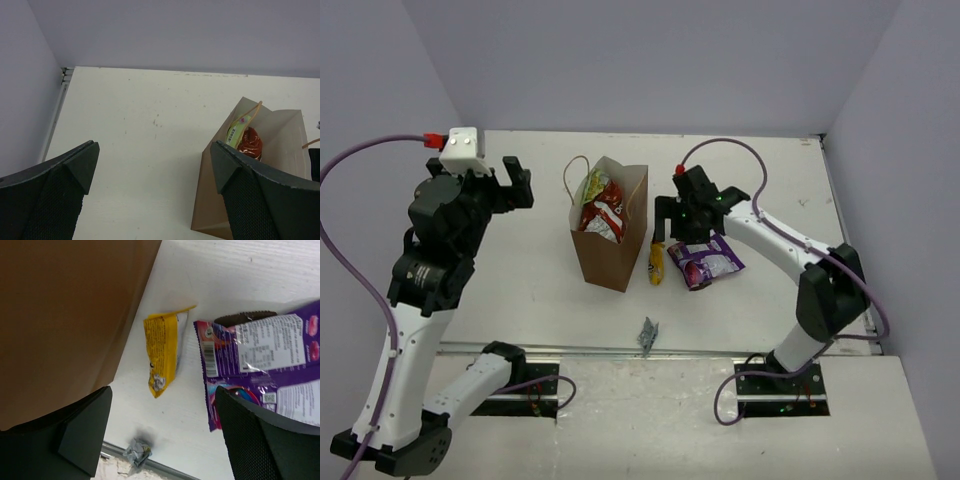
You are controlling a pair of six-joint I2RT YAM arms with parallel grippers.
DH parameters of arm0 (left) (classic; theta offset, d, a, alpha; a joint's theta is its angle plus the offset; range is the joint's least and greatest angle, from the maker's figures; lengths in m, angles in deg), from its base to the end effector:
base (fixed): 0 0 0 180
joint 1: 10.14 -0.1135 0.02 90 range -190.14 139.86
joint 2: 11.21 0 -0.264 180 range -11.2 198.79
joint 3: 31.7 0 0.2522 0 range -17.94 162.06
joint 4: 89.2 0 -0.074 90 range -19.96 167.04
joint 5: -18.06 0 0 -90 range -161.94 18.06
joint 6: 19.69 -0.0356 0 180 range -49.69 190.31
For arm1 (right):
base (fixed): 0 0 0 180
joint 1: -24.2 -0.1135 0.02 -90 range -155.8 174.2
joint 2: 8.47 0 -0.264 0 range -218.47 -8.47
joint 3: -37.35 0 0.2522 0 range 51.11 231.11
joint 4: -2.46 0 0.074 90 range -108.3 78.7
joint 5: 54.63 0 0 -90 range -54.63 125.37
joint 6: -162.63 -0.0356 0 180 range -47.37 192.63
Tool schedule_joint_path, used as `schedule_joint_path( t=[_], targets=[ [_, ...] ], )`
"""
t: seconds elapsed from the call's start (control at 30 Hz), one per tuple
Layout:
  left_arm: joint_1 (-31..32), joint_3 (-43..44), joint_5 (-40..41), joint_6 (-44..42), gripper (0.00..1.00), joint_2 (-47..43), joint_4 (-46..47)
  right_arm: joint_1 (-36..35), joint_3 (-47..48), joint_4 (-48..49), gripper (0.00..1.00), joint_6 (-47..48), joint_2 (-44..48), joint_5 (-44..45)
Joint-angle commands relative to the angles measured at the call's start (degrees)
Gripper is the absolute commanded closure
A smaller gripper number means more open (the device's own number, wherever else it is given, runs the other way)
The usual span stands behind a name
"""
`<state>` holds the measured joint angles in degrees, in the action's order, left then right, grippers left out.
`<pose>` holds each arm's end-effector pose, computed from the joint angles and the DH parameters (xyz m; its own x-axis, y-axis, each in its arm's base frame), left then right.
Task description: Place the snacks into the paper bag
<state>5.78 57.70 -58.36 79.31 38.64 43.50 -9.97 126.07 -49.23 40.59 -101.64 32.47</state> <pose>0.1483 -0.0336 0.4612 -0.1348 -0.1197 -0.9836 0.0221 0.9921 -0.1237 0.2862 0.1964 0.2666 -0.8924 0.0346 -0.4500 -0.1308 0.9345 0.3312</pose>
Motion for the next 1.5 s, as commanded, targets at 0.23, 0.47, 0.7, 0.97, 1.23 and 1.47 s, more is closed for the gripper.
schedule_joint_path(
  t=[0.23,0.47,0.7,0.97,1.23,1.47],
  targets=[
    [0.3,-1.8,1.4,1.3,0.0,-1.5,1.7,-0.2,12.1,1.3,0.17,-4.3,-15.2,-4.4],
    [0.3,-2.7,-0.1,2.8,0.0,-0.3,3.0,0.3,14.2,-0.8,0.33,-5.5,-21.4,-3.6],
    [0.3,-2.9,-0.2,1.0,0.0,0.7,4.4,1.7,11.6,-0.7,1.0,-7.0,-21.5,-3.3],
    [0.3,-4.5,-1.8,1.6,0.0,1.0,6.6,2.9,10.5,-1.2,1.0,-3.8,-4.8,-0.6],
    [0.3,-5.1,-1.7,1.6,0.0,0.6,8.3,2.4,28.8,-0.4,1.0,4.6,6.5,-4.7],
    [0.3,-5.1,-2.0,1.2,0.0,-0.5,6.3,2.0,55.4,-2.9,1.0,5.7,-0.3,-7.6]
  ],
)
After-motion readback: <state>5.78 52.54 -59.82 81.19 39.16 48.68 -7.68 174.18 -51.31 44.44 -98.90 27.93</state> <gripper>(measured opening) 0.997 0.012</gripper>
